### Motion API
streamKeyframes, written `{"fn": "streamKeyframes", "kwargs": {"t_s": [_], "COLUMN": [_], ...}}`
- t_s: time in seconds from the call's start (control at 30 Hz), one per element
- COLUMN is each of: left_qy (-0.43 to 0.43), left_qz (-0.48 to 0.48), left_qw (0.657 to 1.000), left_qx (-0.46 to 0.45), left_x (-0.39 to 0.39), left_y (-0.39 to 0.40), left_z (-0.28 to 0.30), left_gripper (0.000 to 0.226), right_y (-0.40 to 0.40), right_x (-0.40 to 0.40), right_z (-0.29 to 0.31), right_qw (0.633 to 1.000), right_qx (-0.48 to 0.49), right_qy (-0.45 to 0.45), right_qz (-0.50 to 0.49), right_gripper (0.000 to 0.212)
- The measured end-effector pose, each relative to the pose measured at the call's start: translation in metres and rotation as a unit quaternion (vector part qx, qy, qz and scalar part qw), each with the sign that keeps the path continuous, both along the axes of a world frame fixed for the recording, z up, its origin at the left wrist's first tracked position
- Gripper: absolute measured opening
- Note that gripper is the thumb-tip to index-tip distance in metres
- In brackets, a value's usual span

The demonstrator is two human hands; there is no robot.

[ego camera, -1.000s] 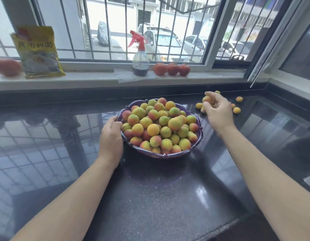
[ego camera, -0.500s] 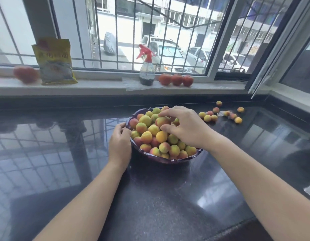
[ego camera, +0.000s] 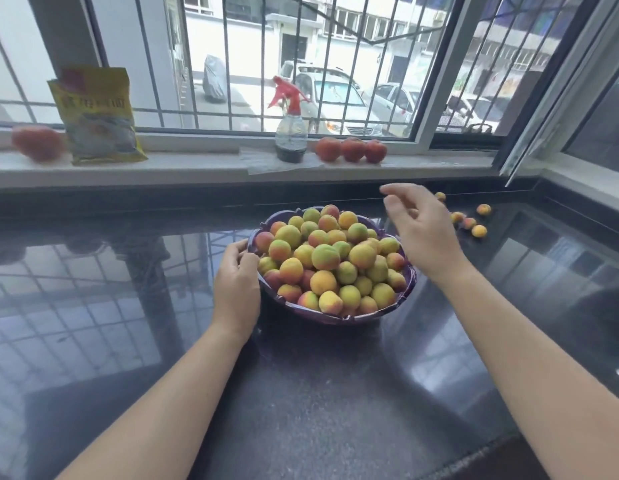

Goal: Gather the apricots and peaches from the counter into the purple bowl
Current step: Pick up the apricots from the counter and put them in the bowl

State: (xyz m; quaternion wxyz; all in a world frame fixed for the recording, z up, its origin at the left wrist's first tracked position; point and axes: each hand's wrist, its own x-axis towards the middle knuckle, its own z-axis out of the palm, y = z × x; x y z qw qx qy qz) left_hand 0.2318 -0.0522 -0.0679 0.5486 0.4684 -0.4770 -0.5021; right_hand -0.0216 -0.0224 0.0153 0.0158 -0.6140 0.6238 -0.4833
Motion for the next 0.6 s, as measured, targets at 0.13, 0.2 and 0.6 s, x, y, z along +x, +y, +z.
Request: {"fn": "streamKeyframes", "kwargs": {"t_s": [0.13,0.2,0.6], "left_qy": [-0.004,-0.005,0.032], "left_qz": [0.003,0.006,0.009], "left_qw": [1.0,1.0,0.999], "left_qx": [0.001,0.004,0.023], "left_x": [-0.001,-0.001,-0.007], "left_y": [-0.001,-0.005,-0.016], "left_z": [-0.001,-0.003,-0.011], "left_gripper": [0.034,0.034,0.039], "right_y": [-0.024,-0.027,-0.074], "right_x": [-0.076,-0.097,-0.118], "right_z": [-0.058,-0.091,-0.096], "right_qw": [0.974,0.956,0.927], "right_qx": [0.098,0.156,0.205], "right_qy": [0.034,0.095,0.213], "right_qz": [-0.2,-0.231,-0.231], "right_gripper": [0.031,0.042,0.049]}}
